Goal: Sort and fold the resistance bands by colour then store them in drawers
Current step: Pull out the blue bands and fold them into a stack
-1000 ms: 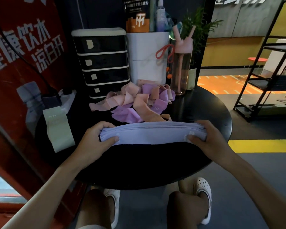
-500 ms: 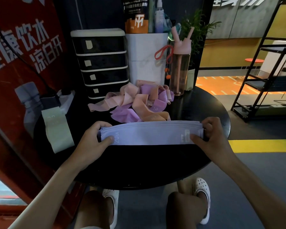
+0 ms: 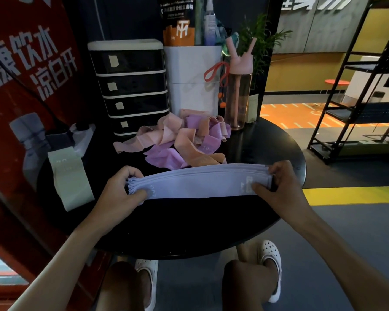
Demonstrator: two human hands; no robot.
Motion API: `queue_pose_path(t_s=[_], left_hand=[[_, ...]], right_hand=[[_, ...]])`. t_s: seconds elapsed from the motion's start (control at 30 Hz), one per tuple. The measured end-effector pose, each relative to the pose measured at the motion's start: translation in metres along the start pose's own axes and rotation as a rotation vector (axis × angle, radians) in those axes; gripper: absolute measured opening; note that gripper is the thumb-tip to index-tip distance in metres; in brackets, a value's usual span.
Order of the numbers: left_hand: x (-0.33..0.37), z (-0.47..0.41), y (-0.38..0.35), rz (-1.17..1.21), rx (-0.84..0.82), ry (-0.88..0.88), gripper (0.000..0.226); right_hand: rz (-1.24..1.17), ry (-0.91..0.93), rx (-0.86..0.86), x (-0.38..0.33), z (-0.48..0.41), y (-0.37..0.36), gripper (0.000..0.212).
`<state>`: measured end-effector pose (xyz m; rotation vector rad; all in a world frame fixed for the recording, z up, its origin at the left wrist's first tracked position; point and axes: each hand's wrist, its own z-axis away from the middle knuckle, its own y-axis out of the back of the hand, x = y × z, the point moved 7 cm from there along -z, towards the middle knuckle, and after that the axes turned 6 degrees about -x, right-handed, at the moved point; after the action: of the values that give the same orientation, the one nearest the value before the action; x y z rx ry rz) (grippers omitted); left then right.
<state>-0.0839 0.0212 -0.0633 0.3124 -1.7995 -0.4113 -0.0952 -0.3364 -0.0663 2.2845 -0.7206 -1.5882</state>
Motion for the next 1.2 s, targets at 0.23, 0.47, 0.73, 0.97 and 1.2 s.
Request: queue_pose_path(t_s=[0.23, 0.47, 0.73, 0.97, 1.2], left_hand=[[-0.002, 0.003, 0.004, -0.089, 0.004, -0.012, 0.033], [0.0, 0.004, 0.001, -0.175, 0.018, -0.03, 0.024], [0.0, 0.006, 0.003, -0.235, 0.0, -0.006, 0.021], [-0.003, 0.011, 0.022, 0.354, 0.212, 0.245, 0.052], [-0.014, 0.02, 0.021, 0.291, 0.213, 0.409, 0.058]], right_hand=[[0.107, 0.044, -0.15, -0.001, -0.003, -0.008, 0.029], [0.09, 0.026, -0.139, -0.003, -0.002, -0.004, 0.028], [0.162, -0.018, -0.176, -0.001, -0.004, -0.006, 0.021], [-0.289, -0.32, -0.228, -0.006, -0.014, -0.004, 0.031], [0.184, -0.401, -0.428, -0.006, -0.019, -0.014, 0.022]])
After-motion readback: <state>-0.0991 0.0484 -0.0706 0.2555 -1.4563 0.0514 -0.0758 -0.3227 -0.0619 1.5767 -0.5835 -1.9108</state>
